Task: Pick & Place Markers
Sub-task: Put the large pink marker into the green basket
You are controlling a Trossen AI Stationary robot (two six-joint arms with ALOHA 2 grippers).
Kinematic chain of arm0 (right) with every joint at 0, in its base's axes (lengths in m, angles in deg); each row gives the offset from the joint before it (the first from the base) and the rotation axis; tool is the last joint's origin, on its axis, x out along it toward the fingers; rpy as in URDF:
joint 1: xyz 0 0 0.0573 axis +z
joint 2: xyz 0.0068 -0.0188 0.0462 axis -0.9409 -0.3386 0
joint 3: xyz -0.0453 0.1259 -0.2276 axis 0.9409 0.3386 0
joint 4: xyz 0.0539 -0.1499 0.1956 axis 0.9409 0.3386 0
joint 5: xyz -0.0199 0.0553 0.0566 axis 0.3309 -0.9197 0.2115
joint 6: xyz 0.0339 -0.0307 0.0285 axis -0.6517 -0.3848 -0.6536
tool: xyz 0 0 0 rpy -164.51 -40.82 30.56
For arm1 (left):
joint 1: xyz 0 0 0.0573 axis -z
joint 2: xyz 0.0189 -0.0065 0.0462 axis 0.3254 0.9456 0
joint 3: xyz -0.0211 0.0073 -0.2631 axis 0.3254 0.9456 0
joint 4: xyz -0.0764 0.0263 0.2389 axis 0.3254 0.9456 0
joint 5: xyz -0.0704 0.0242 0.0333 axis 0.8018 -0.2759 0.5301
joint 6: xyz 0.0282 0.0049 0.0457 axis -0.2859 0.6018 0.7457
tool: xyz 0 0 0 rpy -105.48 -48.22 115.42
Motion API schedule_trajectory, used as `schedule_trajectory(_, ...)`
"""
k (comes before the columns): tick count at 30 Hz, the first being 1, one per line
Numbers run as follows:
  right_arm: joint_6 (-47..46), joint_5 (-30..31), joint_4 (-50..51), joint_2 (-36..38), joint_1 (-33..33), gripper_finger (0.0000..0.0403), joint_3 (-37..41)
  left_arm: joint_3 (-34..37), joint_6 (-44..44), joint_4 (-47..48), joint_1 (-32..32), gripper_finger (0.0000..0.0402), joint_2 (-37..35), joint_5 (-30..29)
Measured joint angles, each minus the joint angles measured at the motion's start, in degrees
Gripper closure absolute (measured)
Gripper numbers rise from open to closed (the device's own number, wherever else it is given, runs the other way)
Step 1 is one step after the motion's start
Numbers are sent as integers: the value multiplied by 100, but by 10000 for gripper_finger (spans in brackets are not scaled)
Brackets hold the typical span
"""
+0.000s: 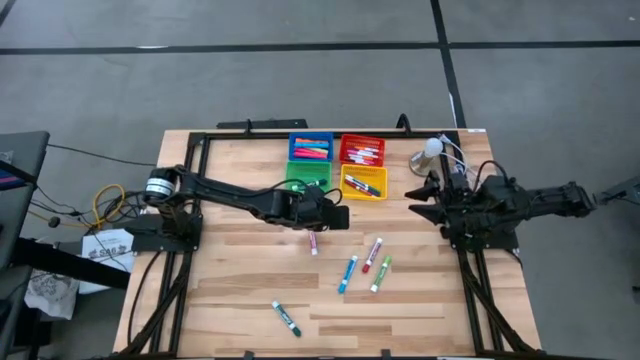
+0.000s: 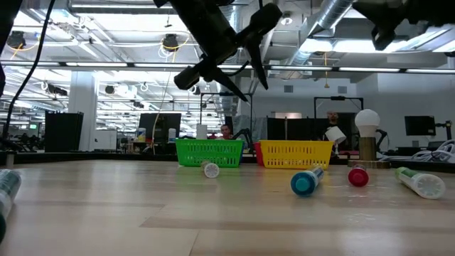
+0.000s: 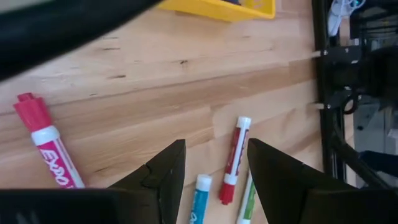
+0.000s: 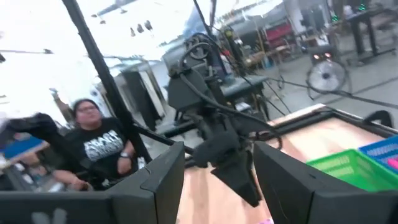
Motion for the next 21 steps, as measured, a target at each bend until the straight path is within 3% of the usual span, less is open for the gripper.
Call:
schedule_trajectory(6, -117, -9, -537, 440, 0, 218, 523, -7, -317, -76, -2, 229, 191, -118)
schedule_trajectory(21, -125, -213, -327, 618, 0, 219, 538, -11, -923, 532, 37, 229, 361, -83)
